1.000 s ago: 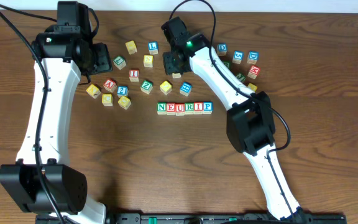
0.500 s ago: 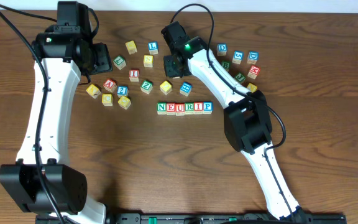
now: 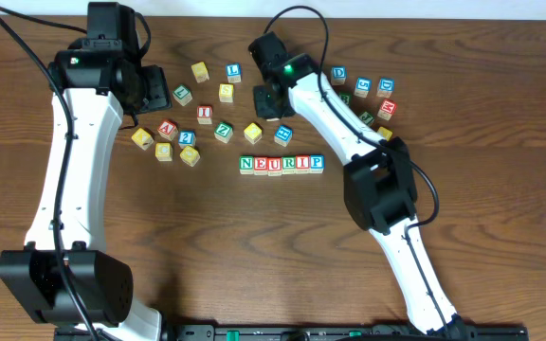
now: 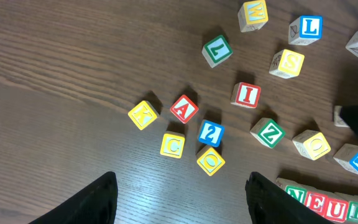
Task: Spell out NEURIPS
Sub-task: 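Move the right gripper up to the yellow S block in the cluster, then lower the right gripper onto the yellow S block and close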
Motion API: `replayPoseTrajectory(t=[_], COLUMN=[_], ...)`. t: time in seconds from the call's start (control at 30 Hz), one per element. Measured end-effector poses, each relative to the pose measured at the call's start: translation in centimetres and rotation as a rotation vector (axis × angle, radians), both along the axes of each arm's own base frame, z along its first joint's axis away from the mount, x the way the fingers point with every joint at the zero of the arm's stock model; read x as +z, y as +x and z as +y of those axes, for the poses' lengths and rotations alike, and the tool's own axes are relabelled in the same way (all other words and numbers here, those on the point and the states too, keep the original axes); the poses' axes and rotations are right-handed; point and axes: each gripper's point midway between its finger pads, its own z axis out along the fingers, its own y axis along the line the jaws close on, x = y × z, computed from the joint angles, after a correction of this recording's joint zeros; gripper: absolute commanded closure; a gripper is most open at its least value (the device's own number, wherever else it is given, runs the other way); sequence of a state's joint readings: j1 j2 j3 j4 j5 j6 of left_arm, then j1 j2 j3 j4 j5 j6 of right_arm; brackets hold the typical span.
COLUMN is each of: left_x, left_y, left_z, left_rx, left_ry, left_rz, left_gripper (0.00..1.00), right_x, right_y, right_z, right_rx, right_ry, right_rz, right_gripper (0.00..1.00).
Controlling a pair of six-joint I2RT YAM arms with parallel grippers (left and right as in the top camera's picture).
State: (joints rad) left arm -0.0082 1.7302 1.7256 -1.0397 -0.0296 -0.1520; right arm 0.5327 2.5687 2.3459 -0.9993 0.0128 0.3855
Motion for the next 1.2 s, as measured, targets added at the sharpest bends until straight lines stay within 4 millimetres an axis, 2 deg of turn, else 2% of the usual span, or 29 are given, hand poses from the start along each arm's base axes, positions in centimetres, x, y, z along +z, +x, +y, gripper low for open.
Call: replayPoseTrajectory(t=[0.07,0.17,0.3,0.4,0.47,0.53,0.6,0.67,0.77,1.2], left_x=[0.0,0.0,0.0,0.0,0.0,0.0,0.0,0.0,0.0,0.0], left_y=[0.0,0.0,0.0,0.0,0.0,0.0,0.0,0.0,0.0,0.0], left_z=[0.0,0.0,0.0,0.0,0.0,0.0,0.0,0.0,0.0,0.0], left_rx=[0.0,0.0,0.0,0.0,0.0,0.0,0.0,0.0,0.0,0.0], left_ry=[0.0,0.0,0.0,0.0,0.0,0.0,0.0,0.0,0.0,0.0], left_rz=[0.0,0.0,0.0,0.0,0.0,0.0,0.0,0.0,0.0,0.0], left_gripper=[0.35,0.34,0.34,0.35,0.34,0.34,0.34,0.34,0.34,0.34], right_x=[1.7,6.0,15.3,21.7,24.0,25.0,24.7,23.4,21.2,7.6], right_y=[-0.1,-0.6,-2.7,-5.7,-7.4,-9.4,-10.6,-11.5,-11.7,-12.6], right_z=[-0.7,-1.9,-4.6,-7.2,-8.7,-10.3,-11.3,-12.1,-12.6,-13.3], right_rx=[-0.007,-0.014,-0.035,-0.044,-0.052,-0.057,-0.061,-0.065,-0.07,-0.122], right_ry=[-0.001,0.002,0.011,0.01,-0.001,-0.031,-0.064,-0.104,-0.146,-0.242], right_rz=[-0.006,-0.033,-0.118,-0.167,-0.176,-0.147,-0.102,-0.033,0.032,0.213], right_gripper=[0.85,0.86,0.87,0.87,0.86,0.85,0.85,0.85,0.85,0.85])
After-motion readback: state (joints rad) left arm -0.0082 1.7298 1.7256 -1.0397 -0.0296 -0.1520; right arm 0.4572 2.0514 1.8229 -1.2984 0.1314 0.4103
